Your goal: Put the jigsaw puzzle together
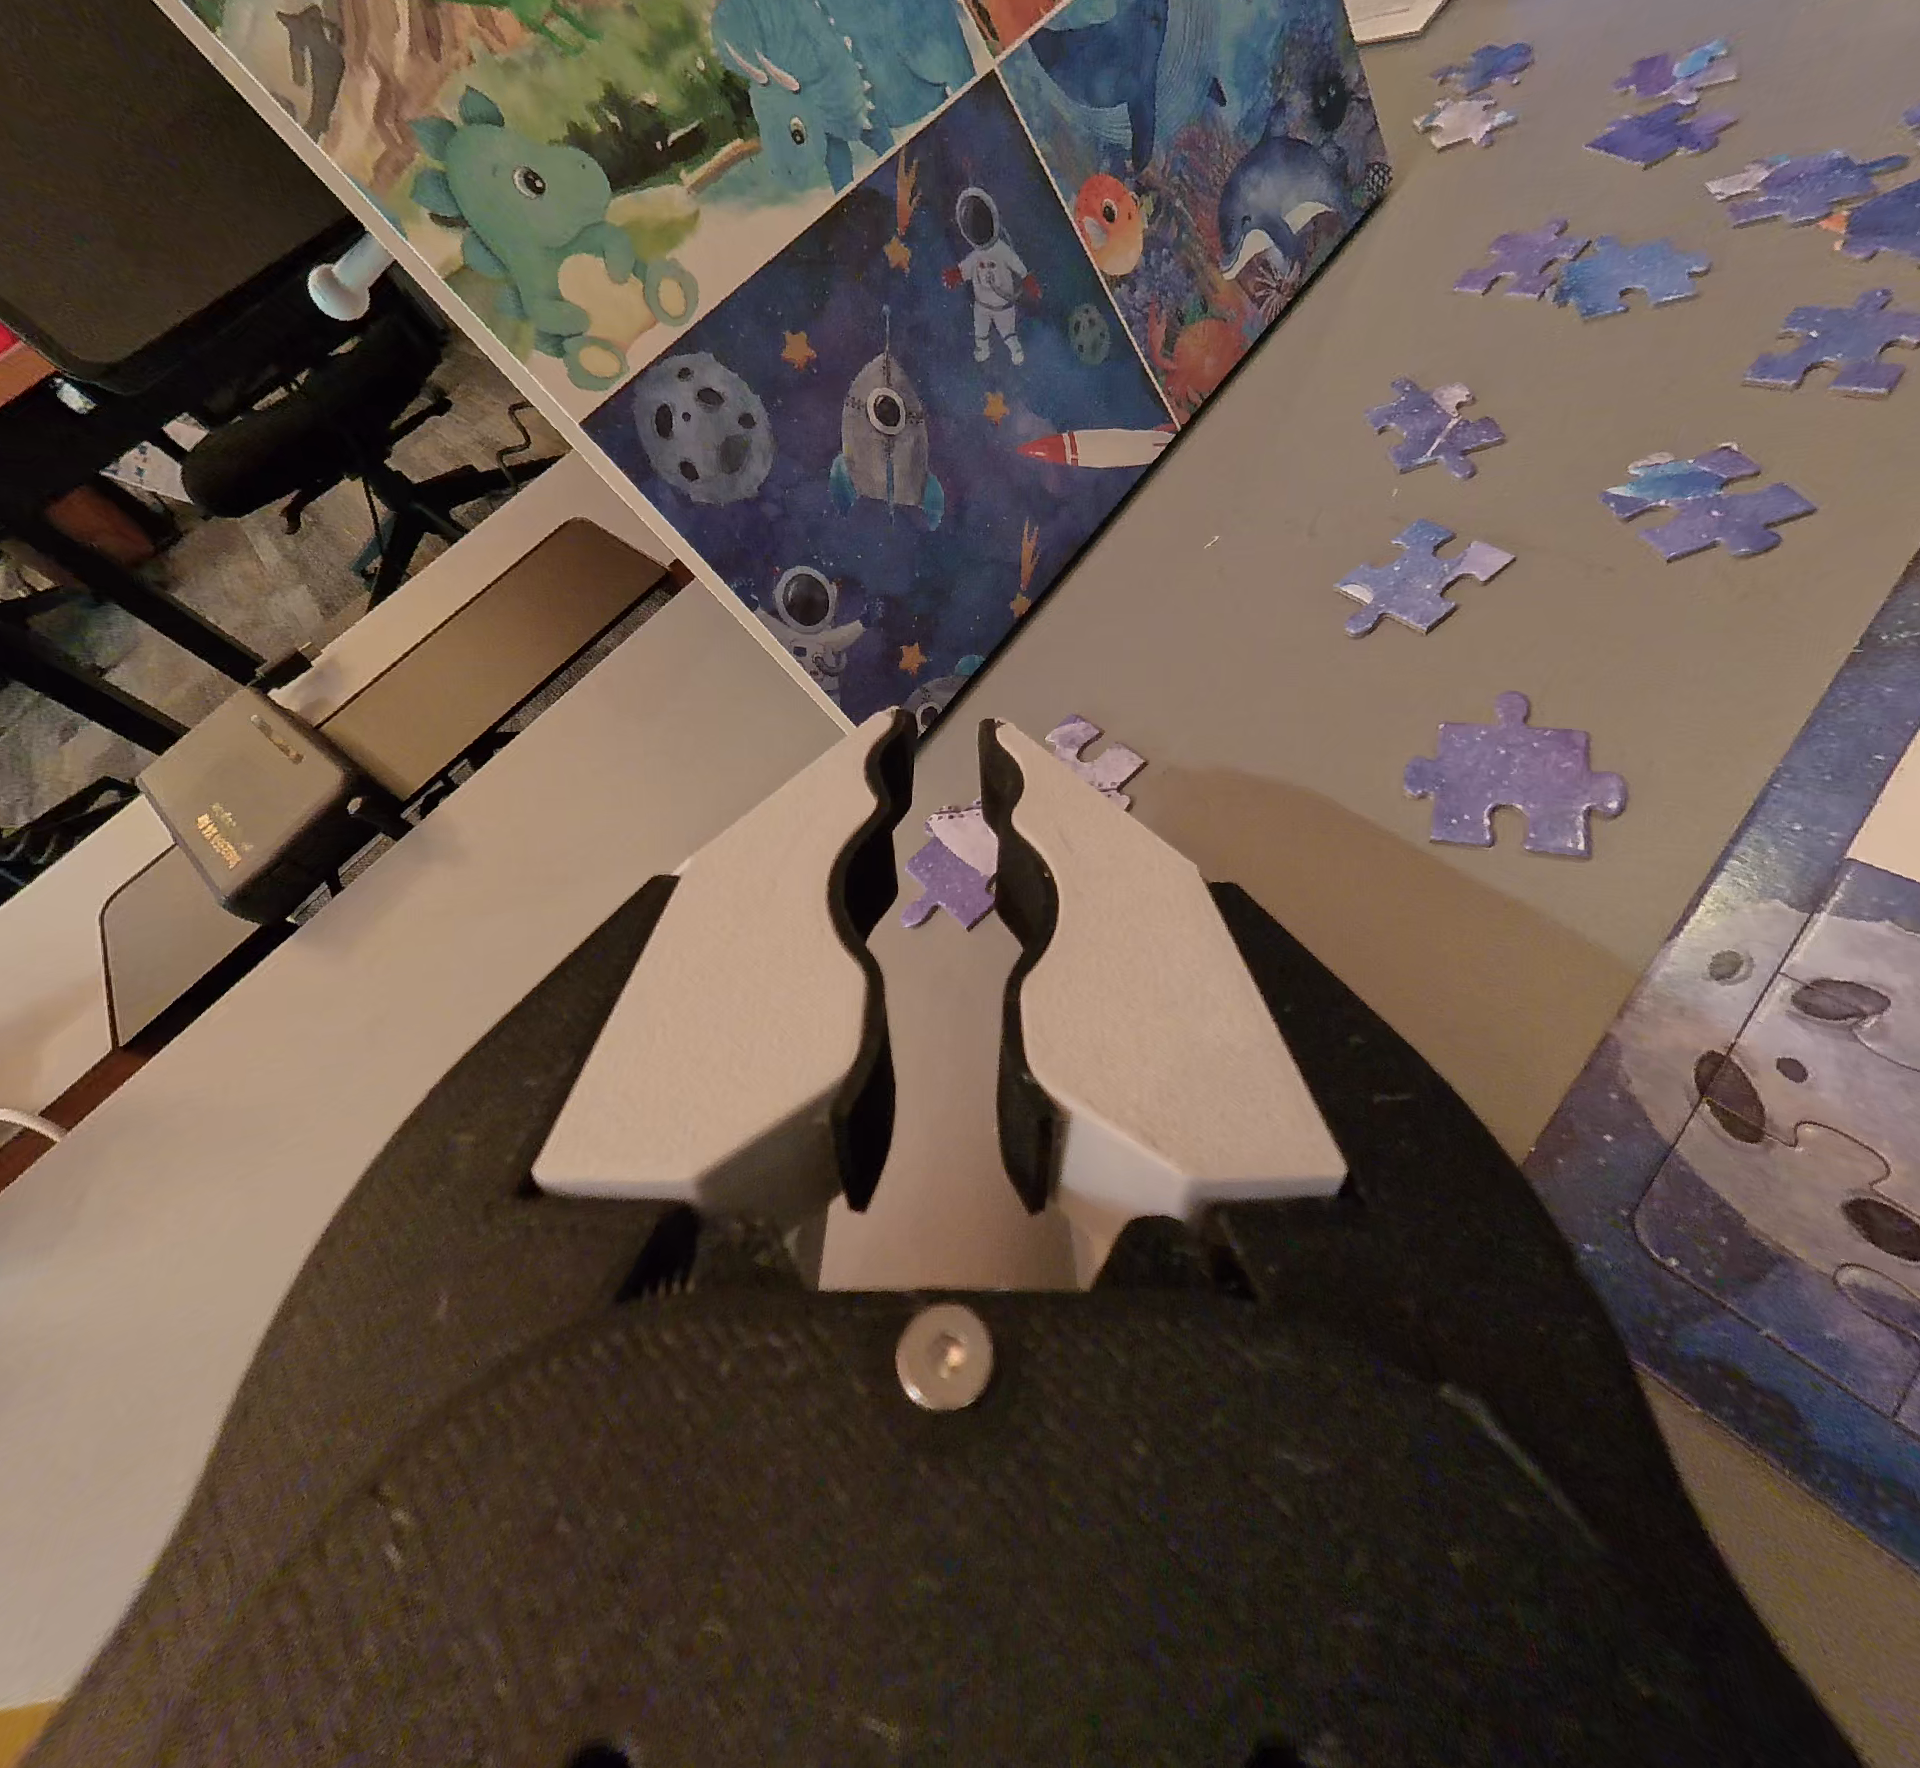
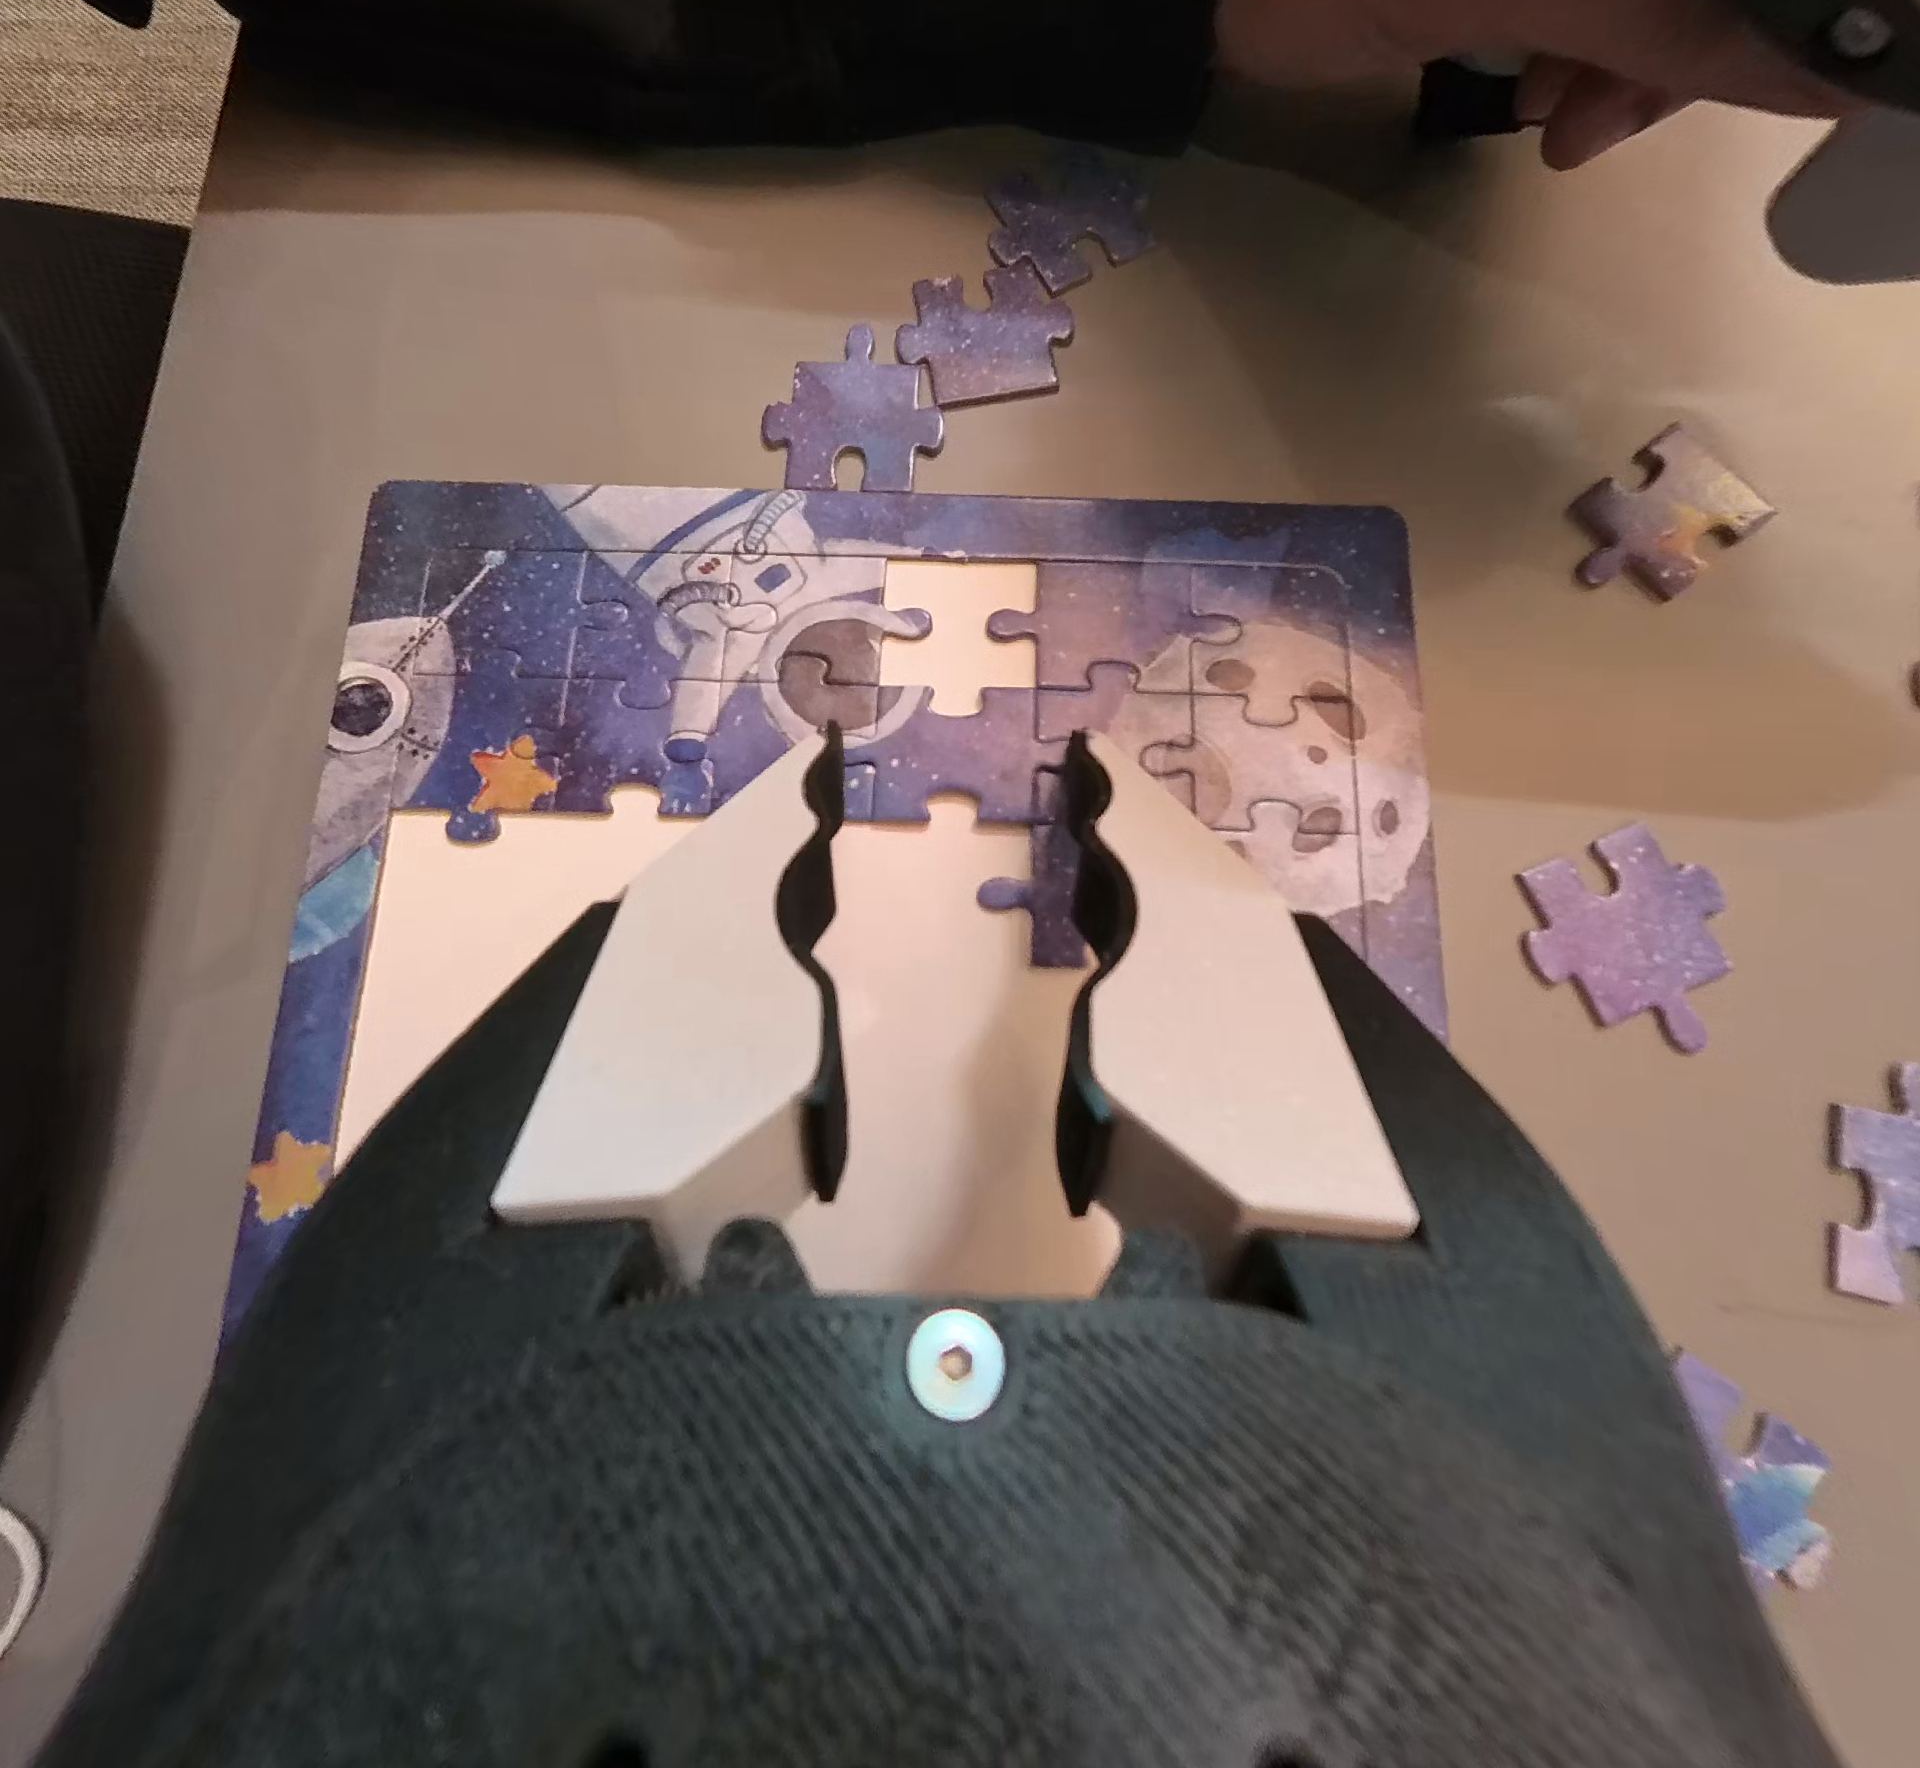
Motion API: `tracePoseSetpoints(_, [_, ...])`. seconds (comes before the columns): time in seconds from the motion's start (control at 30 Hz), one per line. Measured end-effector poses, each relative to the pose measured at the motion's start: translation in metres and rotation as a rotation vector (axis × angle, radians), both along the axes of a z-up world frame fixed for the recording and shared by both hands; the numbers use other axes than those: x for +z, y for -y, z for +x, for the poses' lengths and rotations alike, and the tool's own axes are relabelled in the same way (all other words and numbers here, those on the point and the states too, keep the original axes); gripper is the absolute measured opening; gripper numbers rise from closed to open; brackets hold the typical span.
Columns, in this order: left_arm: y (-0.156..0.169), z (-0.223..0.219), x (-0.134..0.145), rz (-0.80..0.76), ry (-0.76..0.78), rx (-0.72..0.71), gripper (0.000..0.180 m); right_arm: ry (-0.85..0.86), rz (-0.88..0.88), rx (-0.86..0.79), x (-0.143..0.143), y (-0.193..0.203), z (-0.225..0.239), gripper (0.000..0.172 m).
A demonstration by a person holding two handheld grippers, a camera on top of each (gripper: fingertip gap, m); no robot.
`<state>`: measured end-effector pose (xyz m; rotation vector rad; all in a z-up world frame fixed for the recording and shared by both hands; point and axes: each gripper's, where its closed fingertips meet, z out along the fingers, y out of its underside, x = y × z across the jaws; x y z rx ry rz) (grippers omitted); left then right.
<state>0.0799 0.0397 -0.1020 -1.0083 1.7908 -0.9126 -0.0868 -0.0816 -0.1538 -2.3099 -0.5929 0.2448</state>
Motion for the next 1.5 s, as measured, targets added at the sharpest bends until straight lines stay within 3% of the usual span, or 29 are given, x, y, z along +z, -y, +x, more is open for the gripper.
tracePoseSetpoints(0.17, [0.0,0.0,0.0,-0.001,0.001,0.0,0.01,0.017,0.007,0.023,0.0,0.0,-0.005,0.032])
tracePoseSetpoints(0.33, [0.0,0.0,0.0,-0.003,0.001,0.0,0.01,-0.063,0.07,-0.001,0.015,-0.003,-0.002,0.038])
tracePoseSetpoints(0.43, [0.0,0.0,0.0,-0.003,0.001,0.0,0.01,-0.044,0.107,-0.065,0.021,-0.007,0.012,0.028])
tracePoseSetpoints(0.73, [0.0,0.0,0.0,-0.003,0.001,0.0,0.01,-0.008,0.017,-0.097,0.0,-0.007,0.016,0.001])
tracePoseSetpoints(1.07, [0.0,0.0,0.0,-0.003,0.001,0.0,0.01,-0.227,-0.052,-0.176,-0.001,-0.006,0.015,0.0])
tracePoseSetpoints(1.27, [0.0,0.0,0.001,-0.005,0.003,0.0,0.01,-0.141,-0.032,-0.144,0.0,-0.005,0.016,0.0])
tracePoseSetpoints(1.5, [0.0,0.0,0.0,-0.002,0.001,0.0,0.01,-0.154,-0.025,-0.099,0.002,-0.003,0.01,0.0])
